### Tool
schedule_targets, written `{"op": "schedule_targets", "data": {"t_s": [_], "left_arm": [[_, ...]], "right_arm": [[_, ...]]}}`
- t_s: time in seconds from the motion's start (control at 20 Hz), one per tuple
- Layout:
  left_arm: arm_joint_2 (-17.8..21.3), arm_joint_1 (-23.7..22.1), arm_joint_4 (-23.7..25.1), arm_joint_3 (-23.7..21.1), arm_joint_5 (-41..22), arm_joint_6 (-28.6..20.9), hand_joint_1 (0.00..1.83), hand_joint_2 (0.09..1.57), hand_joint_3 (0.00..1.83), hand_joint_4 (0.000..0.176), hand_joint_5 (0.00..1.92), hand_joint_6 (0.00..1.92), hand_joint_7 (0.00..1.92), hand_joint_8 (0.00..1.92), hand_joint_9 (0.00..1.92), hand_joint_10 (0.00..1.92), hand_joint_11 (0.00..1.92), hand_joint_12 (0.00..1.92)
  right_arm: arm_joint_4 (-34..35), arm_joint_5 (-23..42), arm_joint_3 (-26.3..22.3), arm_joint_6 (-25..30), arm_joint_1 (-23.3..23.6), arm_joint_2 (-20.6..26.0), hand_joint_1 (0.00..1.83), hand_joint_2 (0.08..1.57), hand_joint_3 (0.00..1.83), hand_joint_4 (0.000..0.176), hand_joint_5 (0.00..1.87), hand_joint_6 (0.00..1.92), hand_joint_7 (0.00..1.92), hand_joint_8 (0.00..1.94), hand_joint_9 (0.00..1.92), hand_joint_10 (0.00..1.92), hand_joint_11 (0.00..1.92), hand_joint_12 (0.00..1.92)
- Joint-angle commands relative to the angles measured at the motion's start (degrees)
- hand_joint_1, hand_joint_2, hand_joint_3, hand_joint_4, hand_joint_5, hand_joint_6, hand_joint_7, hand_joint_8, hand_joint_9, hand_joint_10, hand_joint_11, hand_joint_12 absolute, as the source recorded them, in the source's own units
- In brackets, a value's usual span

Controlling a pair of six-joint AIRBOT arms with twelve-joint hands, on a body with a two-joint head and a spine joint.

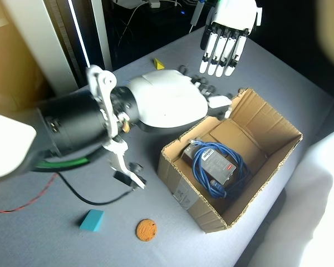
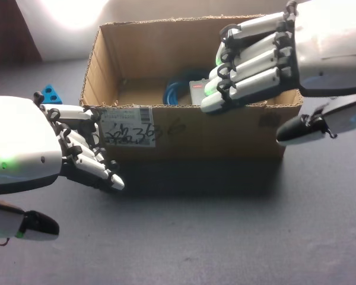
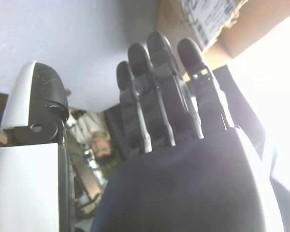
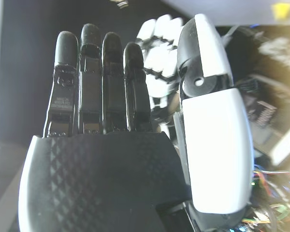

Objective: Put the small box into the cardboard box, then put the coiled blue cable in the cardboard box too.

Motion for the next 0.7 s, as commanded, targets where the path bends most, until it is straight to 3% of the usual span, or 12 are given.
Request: {"op": "schedule_targets", "data": {"t_s": [0.0,0.15,0.35,0.45,0.65], "left_arm": [[0.69,-0.74,-2.36,-0.08,-2.68,0.21,0.90,1.16,0.00,0.000,0.54,0.00,0.65,0.00,0.59,0.00,0.05,1.00],[0.71,-0.74,-2.36,-0.09,-2.79,0.35,0.94,1.14,0.00,0.000,0.57,0.01,0.68,0.01,0.63,0.02,0.08,1.02],[0.73,-0.74,-2.36,-0.09,-3.16,0.39,0.87,1.17,0.01,0.000,0.54,0.00,0.63,0.00,0.58,0.00,0.04,1.00],[0.75,-0.75,-2.37,-0.09,-3.22,0.39,0.94,1.14,0.00,0.000,0.56,0.01,0.65,0.00,0.60,0.01,0.08,0.97],[0.92,-0.82,-2.43,0.00,-3.38,0.41,0.95,1.13,0.00,0.000,0.58,0.01,0.67,0.01,0.62,0.01,0.11,0.93]], "right_arm": [[4.58,2.63,-0.93,0.91,0.57,1.73,0.93,1.12,0.00,0.000,0.42,0.00,0.48,0.00,0.52,0.00,0.15,0.92],[3.94,2.31,-3.95,3.92,-0.68,5.10,0.92,1.10,0.00,0.000,0.42,0.00,0.47,0.00,0.51,0.00,0.13,0.94],[3.17,0.61,-8.39,4.10,-2.40,9.05,0.92,1.12,0.01,0.000,0.41,0.00,0.47,0.00,0.50,0.00,0.13,0.90],[2.64,0.15,-10.33,4.31,-3.67,10.91,0.94,1.09,0.00,0.000,0.43,0.01,0.45,0.00,0.48,0.00,0.13,0.90],[2.60,-0.05,-11.03,5.41,-5.89,12.07,0.90,1.10,0.00,0.000,0.41,0.00,0.45,0.01,0.49,0.01,0.11,0.91]]}}
